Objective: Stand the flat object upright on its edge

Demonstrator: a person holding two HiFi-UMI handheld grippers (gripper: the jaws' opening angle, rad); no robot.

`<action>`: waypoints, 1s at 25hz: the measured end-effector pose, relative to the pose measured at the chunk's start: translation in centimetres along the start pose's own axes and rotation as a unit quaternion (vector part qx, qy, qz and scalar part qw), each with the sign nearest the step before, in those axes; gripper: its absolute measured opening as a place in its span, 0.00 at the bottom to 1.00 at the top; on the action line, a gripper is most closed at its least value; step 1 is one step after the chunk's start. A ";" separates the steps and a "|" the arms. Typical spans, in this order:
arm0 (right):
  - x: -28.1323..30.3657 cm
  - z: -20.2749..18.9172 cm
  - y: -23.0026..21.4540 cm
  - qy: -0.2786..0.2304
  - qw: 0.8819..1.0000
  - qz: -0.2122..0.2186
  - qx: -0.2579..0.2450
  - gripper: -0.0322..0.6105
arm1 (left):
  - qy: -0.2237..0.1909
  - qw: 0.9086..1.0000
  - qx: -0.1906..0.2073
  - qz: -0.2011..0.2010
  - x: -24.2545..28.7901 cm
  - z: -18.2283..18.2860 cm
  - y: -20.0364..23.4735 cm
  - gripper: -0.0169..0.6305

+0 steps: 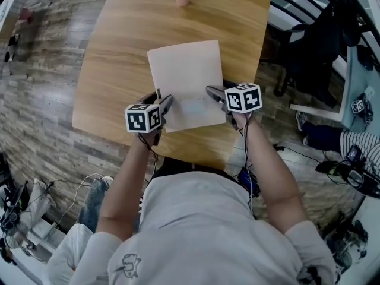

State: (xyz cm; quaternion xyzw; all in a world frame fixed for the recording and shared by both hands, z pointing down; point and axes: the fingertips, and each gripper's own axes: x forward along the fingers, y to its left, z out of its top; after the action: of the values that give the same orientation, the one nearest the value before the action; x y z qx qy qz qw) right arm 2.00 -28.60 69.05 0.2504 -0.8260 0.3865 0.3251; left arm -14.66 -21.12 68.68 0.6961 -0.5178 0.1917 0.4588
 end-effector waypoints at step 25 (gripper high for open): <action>-16.9 0.9 7.5 -0.154 0.981 -0.020 -0.112 0.50 | -0.155 0.977 0.136 0.056 -13.4 2.4 -12.5 0.40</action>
State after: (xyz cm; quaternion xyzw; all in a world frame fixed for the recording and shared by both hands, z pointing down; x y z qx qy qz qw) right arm 7.91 -22.28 52.70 0.2852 -0.8992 0.2419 0.2271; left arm -9.13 -15.27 52.05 0.7428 -0.5903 0.1755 0.2626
